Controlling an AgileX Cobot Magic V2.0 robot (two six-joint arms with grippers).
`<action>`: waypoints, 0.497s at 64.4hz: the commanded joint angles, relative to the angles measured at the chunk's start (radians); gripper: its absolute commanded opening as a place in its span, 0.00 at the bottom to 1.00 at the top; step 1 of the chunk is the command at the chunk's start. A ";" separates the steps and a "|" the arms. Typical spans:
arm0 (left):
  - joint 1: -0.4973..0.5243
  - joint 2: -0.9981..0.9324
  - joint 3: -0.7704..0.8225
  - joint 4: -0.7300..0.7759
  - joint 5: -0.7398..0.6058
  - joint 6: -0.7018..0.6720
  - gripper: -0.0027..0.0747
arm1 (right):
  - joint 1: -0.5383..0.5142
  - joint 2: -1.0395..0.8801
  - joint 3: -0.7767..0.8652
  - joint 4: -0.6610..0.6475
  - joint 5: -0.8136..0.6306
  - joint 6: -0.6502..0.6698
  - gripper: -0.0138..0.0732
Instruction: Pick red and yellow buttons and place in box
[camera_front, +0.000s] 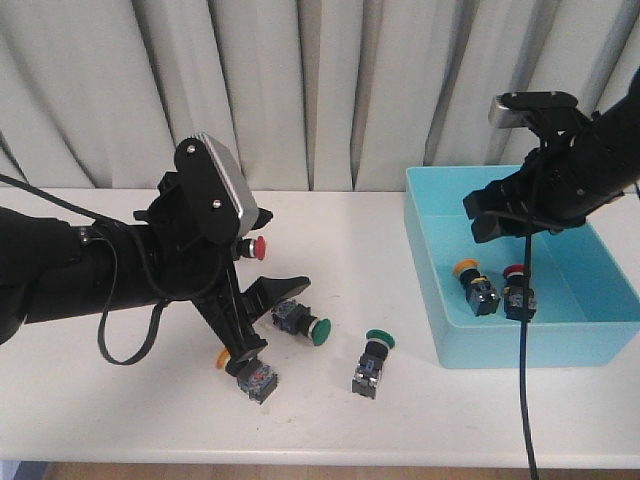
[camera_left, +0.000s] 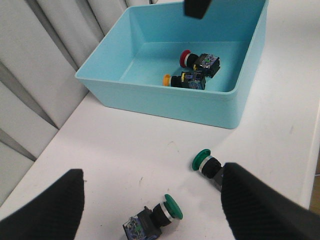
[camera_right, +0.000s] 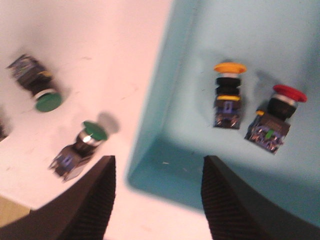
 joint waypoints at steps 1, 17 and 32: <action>-0.005 -0.026 -0.021 -0.031 -0.007 -0.011 0.74 | 0.035 -0.182 0.084 -0.056 -0.078 0.065 0.57; -0.005 -0.026 -0.021 -0.031 -0.007 -0.011 0.74 | 0.064 -0.574 0.448 -0.081 -0.243 0.133 0.57; -0.005 -0.026 -0.021 -0.031 -0.007 -0.011 0.74 | 0.064 -0.913 0.724 -0.118 -0.405 0.120 0.56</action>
